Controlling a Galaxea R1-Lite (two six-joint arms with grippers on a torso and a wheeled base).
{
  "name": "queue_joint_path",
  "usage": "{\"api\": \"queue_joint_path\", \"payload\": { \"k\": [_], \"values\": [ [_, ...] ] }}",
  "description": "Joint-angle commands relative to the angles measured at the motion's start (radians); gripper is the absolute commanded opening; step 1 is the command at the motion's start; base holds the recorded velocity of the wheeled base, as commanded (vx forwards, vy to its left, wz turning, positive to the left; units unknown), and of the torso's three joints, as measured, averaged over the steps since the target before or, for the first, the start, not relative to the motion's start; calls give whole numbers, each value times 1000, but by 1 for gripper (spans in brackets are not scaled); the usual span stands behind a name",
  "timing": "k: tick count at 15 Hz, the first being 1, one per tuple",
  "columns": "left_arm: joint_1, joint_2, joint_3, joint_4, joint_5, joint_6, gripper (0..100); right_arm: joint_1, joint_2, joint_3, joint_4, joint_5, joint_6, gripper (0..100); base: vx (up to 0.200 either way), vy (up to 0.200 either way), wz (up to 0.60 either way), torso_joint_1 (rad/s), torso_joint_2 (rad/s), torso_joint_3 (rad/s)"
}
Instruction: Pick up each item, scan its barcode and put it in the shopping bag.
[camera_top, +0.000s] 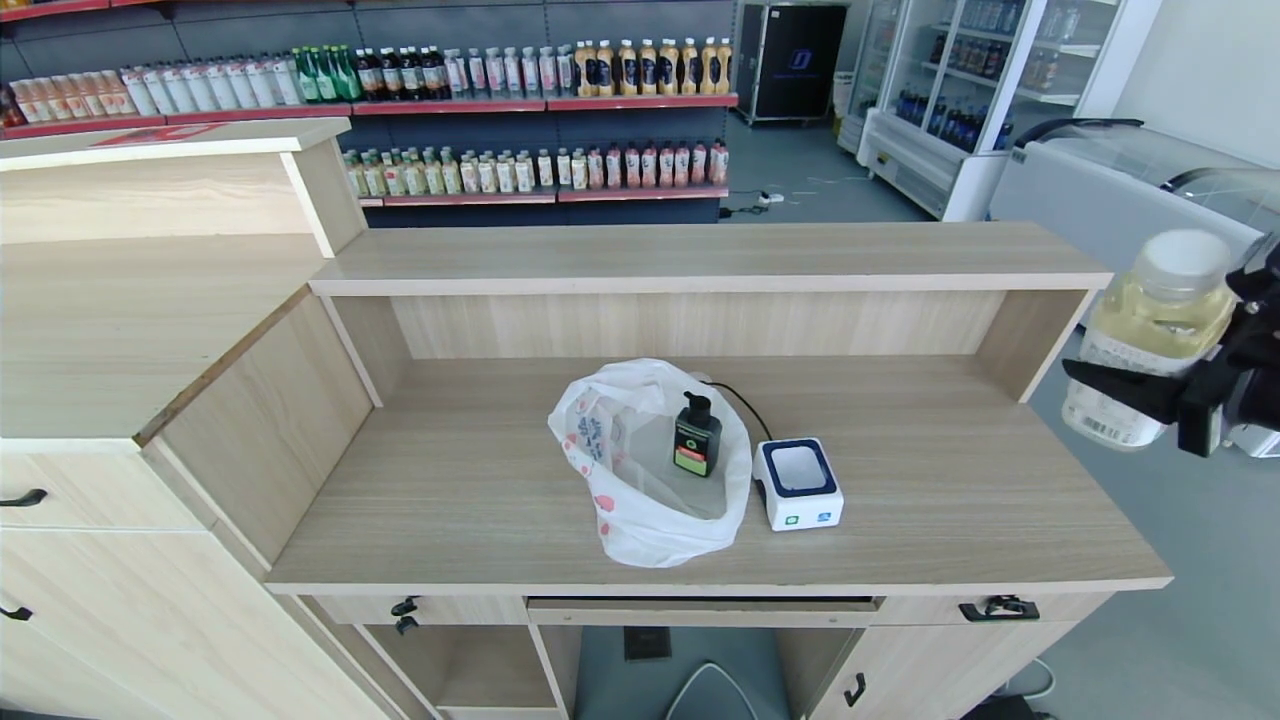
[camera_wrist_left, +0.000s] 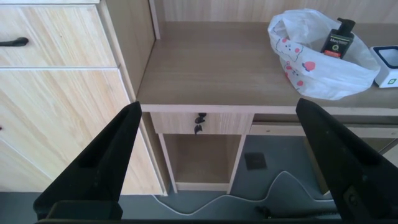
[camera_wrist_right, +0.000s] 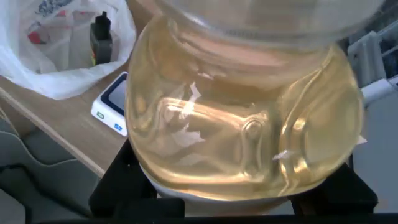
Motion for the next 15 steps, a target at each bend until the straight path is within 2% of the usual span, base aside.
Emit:
{"api": "queue_joint_path", "payload": {
  "k": [1,2,4,6,8,10,13,15],
  "values": [
    [0,0,0,-1,0,0,100,-115,220,108,-207,-1,-138,0,0,0,0,0,0,0],
    [0,0,0,0,0,0,100,-129,278,131,-302,13,-190,0,0,0,0,0,0,0],
    [0,0,0,0,0,0,100,-158,367,136,-383,50,-292,0,0,0,0,0,0,0],
    [0,0,0,-1,0,0,100,-170,418,125,-412,145,-347,0,0,0,600,0,0,0],
    [0,0,0,0,0,0,100,-189,442,119,-431,172,-416,0,0,0,600,0,5,2],
    [0,0,0,0,0,0,100,-207,476,101,-443,272,-465,0,0,0,300,-1,-1,1],
    [0,0,0,0,0,0,100,-242,554,74,-486,478,-637,0,0,0,0,0,0,0],
    [0,0,0,0,0,0,100,-244,611,31,-480,565,-727,0,0,0,0,0,0,0]
  ]
}}
